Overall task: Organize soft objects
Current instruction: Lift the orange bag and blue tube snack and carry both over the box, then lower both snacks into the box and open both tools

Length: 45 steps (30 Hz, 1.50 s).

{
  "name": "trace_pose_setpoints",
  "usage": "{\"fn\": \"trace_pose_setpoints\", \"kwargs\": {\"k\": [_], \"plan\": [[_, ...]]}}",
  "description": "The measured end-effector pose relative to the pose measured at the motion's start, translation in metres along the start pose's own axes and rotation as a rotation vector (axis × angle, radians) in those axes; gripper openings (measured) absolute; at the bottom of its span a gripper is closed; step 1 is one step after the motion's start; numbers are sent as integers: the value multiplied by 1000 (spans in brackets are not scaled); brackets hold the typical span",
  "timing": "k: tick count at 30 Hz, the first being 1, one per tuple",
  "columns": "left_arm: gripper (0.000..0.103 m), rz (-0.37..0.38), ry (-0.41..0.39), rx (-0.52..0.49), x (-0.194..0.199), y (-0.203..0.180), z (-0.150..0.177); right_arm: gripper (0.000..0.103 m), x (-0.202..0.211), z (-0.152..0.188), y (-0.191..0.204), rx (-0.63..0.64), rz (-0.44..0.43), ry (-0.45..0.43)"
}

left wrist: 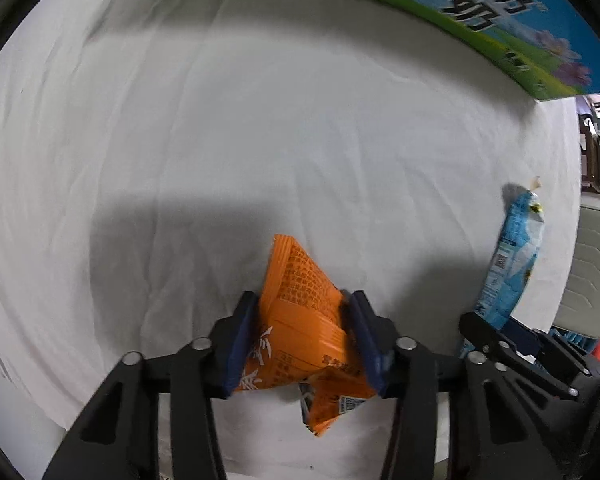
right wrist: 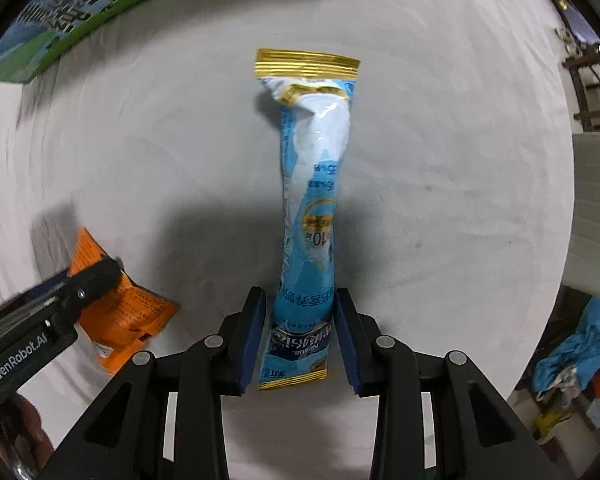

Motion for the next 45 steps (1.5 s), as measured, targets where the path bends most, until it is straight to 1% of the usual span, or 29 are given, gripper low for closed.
{"fn": "trace_pose_setpoints", "kwargs": {"k": [1,3,4,6,9,10,11,18,21,24,27,31,32,35,38,40,42,45], "plan": [[39,-2,-12,-8,3,-2,2,30,1,0,1,10,20,-11],[35,-9,-45,-24,10,-6,2,23,2,3,4,25,22,-24],[32,-7,-54,-28,13,-8,3,22,3,4,5,28,20,-26],[30,9,-69,-29,22,-12,2,17,7,7,4,37,12,-35],[27,21,-111,-38,42,-8,-1,16,26,6,1,45,-8,-64],[26,28,-119,-42,45,-7,6,16,31,6,1,47,-12,-74],[26,38,-131,-43,52,-9,6,16,37,5,2,48,-18,-86],[25,105,-220,-62,117,-7,8,16,98,-2,8,66,-81,-186],[25,152,-259,-71,150,-8,5,16,125,-5,11,73,-106,-227],[25,183,-302,-90,202,-6,-20,16,157,-14,8,84,-133,-262],[25,196,-346,-114,233,-17,-40,16,190,-27,6,100,-148,-307],[25,169,-405,-157,274,-15,-66,16,233,-53,7,121,-148,-369],[25,157,-416,-170,282,-15,-77,16,237,-59,6,125,-143,-377],[25,123,-432,-189,297,-13,-103,16,259,-86,12,136,-128,-412],[25,89,-422,-205,303,-11,-134,16,275,-111,10,134,-114,-430],[25,79,-411,-205,303,-10,-151,16,284,-129,8,124,-104,-439],[25,59,-391,-215,298,-8,-170,16,288,-151,3,116,-75,-441],[25,6,-351,-237,281,-8,-195,16,285,-180,-4,98,-43,-425]]}}
Point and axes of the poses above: each gripper's, at about its wrist camera, not at the fingertips, and x roughly against the way its jaws point, y to its left, z to its underside, the point moved 8 cm from there along -x, roughly the way its jaws point, and after that the axes turned 2 degrees about y, right-handed, at the moved point
